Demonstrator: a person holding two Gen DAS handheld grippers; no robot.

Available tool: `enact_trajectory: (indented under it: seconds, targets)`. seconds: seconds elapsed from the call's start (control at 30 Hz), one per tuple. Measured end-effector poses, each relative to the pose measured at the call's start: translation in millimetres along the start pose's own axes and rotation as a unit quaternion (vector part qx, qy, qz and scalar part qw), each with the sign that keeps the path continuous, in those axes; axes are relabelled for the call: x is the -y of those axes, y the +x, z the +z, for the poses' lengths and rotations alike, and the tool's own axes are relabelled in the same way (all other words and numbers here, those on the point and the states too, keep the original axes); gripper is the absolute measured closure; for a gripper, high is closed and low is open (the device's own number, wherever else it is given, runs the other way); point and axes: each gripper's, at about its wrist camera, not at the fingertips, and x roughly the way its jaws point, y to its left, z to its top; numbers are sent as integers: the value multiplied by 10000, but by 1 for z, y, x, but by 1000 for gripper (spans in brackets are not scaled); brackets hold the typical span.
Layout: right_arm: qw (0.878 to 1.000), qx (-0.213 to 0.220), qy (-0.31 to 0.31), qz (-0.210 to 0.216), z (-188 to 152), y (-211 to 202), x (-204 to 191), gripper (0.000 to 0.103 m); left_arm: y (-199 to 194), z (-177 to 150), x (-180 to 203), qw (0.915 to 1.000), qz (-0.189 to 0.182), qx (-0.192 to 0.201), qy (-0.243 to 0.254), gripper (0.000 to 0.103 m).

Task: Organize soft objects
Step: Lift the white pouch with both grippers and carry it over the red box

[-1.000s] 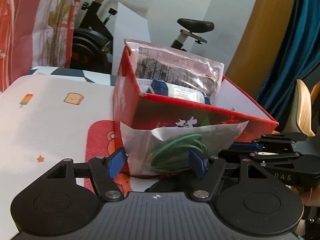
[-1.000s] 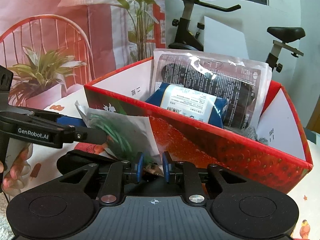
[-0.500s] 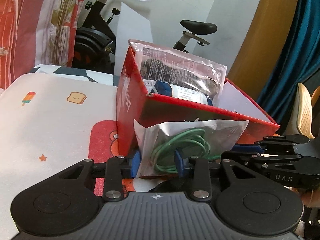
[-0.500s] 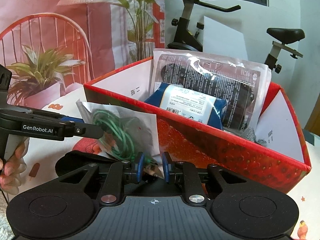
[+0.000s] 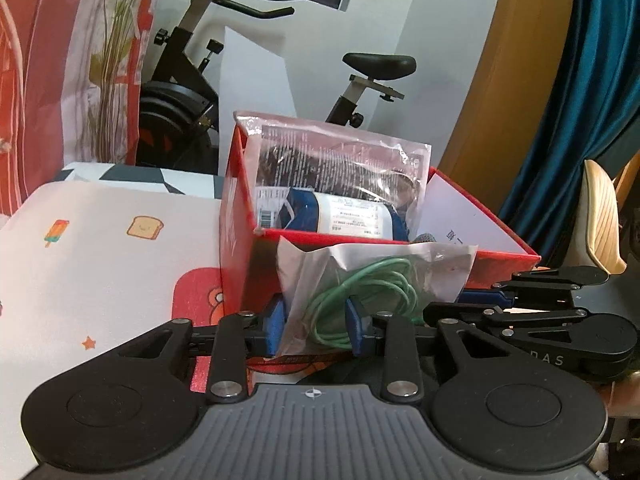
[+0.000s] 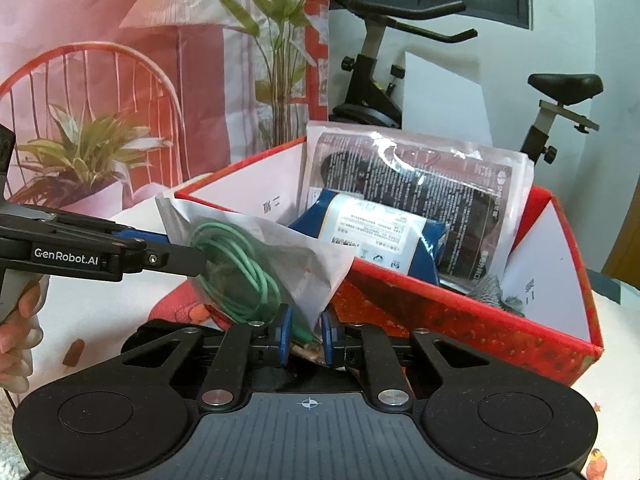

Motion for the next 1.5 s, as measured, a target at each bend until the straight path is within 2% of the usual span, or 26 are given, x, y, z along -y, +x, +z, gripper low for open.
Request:
enact_trajectory:
  seconds: [0.6,0.97,1.17,1.33,1.5]
  targets:
    - [9973,722,-41,-102,32,-49,2,90,-49,34,36,9974,90,631,342,72]
    - [9956,875,310,-116,73,-47,38,90,-38,69,49,9958,70,826,381,72]
    - [9967,614,493,-173,82,-25,61,90,-7,84,41,9984,-87,555,88,72]
    - [9964,59,846,-58,76,1,80,90,24,84,33,9998,-105,49,-171,72]
    - [9913,-444,1236,102,67,22,95,90,42,79,27,9992,-36,-334,-199,72]
